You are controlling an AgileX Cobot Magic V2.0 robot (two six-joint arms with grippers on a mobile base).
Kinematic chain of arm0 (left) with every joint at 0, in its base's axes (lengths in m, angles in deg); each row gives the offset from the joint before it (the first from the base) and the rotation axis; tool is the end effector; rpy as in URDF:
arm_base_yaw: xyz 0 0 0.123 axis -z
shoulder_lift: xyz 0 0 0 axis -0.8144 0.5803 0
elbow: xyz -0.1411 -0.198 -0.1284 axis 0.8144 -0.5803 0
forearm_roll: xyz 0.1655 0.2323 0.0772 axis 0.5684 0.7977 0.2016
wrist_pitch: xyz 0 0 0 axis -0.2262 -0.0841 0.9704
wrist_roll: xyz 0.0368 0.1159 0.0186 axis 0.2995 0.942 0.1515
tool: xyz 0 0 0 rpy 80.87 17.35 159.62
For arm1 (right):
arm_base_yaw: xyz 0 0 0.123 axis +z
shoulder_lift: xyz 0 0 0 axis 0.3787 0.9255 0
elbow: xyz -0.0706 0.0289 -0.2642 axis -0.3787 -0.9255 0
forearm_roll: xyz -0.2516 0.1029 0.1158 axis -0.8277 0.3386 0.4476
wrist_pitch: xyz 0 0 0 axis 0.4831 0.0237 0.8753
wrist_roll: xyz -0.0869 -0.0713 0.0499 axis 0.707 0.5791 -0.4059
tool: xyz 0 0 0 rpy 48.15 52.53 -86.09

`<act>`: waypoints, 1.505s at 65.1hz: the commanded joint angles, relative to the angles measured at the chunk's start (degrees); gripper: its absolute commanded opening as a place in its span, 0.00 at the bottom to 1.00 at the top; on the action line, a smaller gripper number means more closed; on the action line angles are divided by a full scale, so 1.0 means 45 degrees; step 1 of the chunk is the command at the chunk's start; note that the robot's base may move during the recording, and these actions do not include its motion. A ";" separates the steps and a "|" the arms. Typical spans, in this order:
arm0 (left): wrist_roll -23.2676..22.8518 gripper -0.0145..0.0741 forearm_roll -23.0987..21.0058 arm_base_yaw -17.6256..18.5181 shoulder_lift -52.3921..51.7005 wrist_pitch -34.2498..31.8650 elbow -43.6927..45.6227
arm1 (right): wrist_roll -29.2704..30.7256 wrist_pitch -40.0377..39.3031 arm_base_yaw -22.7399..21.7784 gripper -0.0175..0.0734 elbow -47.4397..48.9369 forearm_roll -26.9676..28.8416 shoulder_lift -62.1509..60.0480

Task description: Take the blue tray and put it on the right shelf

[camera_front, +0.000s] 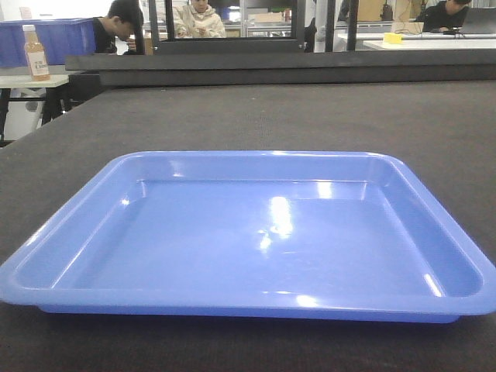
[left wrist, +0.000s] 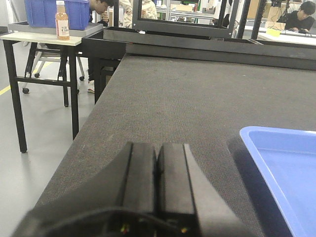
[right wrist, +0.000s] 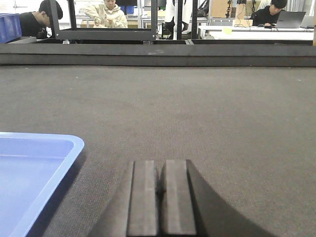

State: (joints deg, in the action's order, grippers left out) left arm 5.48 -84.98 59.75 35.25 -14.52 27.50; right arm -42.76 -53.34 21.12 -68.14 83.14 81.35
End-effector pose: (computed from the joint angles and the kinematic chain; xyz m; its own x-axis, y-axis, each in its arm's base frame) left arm 0.1428 -0.0134 0.1978 0.0043 -0.0683 -0.9977 0.0942 0.9933 -0.0676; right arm 0.1432 -0.0025 0.2013 0.0373 0.0720 -0.9967 0.0144 0.9973 0.0725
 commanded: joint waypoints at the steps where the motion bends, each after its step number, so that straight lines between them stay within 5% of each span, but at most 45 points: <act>1: -0.0070 0.11 -0.0003 0.0053 -0.0188 -0.1086 -0.0358 | 0.0132 -0.1167 -0.0074 0.25 0.0302 -0.0015 -0.0245; 42: -0.0070 0.11 -0.0003 0.0053 -0.0188 -0.1160 -0.0358 | 0.0132 -0.1789 -0.0074 0.25 0.0302 -0.0015 -0.0245; 51: -0.0070 0.11 -0.0028 0.0053 -0.0188 -0.2976 -0.0036 | 0.0132 -0.2879 -0.0074 0.25 0.0427 -0.0015 -0.0245; 57: -0.0070 0.11 -0.0028 0.0053 -0.0163 -0.2725 0.0926 | 0.0132 -0.1570 -0.0059 0.25 0.1506 -0.0015 -0.0213; 67: -0.0070 0.11 0.0017 0.0053 0.0518 0.0518 0.3858 | 0.0132 0.3387 -0.0059 0.25 0.4933 -0.0015 0.0726; 84: -0.0070 0.11 -0.0062 0.0053 0.4626 0.9683 0.8691 | 0.0498 0.9483 -0.0059 0.25 0.9059 -0.0015 0.4954; 98: -0.0070 0.11 -0.1128 0.0053 0.7629 1.0866 0.9410 | 0.0498 1.2750 -0.0059 0.25 0.9974 -0.0004 0.8539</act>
State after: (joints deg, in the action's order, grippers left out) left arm 5.48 -86.82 59.75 65.80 36.94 67.61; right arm -41.31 2.77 21.12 -25.68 83.14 114.91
